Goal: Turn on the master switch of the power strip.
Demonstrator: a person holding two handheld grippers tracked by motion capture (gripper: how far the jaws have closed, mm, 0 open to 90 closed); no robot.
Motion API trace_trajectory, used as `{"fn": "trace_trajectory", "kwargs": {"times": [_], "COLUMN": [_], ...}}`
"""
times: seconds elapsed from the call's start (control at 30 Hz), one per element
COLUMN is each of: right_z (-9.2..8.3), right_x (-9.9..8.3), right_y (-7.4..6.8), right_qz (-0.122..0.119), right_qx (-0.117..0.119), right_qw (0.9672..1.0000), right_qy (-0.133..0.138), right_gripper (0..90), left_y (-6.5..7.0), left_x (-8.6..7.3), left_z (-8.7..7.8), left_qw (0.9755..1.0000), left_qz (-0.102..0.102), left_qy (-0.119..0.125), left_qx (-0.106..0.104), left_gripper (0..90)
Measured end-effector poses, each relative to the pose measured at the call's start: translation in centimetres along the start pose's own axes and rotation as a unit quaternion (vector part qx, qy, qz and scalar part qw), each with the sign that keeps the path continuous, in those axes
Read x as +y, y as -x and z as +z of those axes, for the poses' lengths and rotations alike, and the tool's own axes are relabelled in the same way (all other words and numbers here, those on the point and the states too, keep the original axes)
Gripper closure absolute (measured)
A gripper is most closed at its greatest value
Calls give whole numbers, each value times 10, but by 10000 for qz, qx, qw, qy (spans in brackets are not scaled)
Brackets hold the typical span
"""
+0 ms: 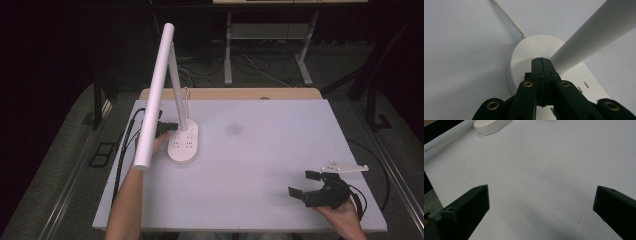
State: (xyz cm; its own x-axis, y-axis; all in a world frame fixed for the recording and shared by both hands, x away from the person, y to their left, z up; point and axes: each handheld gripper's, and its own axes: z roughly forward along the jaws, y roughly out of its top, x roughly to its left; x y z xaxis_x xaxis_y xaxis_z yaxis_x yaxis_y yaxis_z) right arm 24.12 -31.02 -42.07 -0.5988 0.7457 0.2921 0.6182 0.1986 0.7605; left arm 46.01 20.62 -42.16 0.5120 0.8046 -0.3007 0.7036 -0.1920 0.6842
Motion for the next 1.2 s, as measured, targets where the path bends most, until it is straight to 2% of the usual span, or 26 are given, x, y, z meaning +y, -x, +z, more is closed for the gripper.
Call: {"fn": "trace_trajectory", "kwargs": {"times": [0.17,0.27,0.43,0.53,0.73,0.87,1.0,1.2], "right_z": [1,1,1,0,1,1,0,0], "right_x": [0,0,0,0,1,1,1,1], "right_y": [-1,-2,-1,-2,-2,-3,-4,-4], "right_qz": [-19,-37,-48,-61,-61,-76,-76,-89], "right_qx": [17,22,24,28,41,50,52,53], "right_qw": [10000,10000,10000,10000,10000,10000,10000,9999], "right_qy": [-17,-16,-4,-5,-20,-12,0,3], "right_gripper": [0,0,0,0,0,0,0,0], "left_y": [1,3,2,2,2,5,4,4], "left_x": [0,0,0,0,2,3,2,-1], "left_z": [0,1,2,2,3,4,4,4], "left_qw": [10000,9999,9999,9999,9995,9994,9991,9992], "left_qz": [-14,55,-53,-42,-284,-211,-336,-339], "left_qy": [-16,-45,-75,-110,-142,-171,-152,-77], "left_qx": [31,116,57,82,90,201,212,199], "left_gripper": [900,900,900,900,900,900,900,900]}}
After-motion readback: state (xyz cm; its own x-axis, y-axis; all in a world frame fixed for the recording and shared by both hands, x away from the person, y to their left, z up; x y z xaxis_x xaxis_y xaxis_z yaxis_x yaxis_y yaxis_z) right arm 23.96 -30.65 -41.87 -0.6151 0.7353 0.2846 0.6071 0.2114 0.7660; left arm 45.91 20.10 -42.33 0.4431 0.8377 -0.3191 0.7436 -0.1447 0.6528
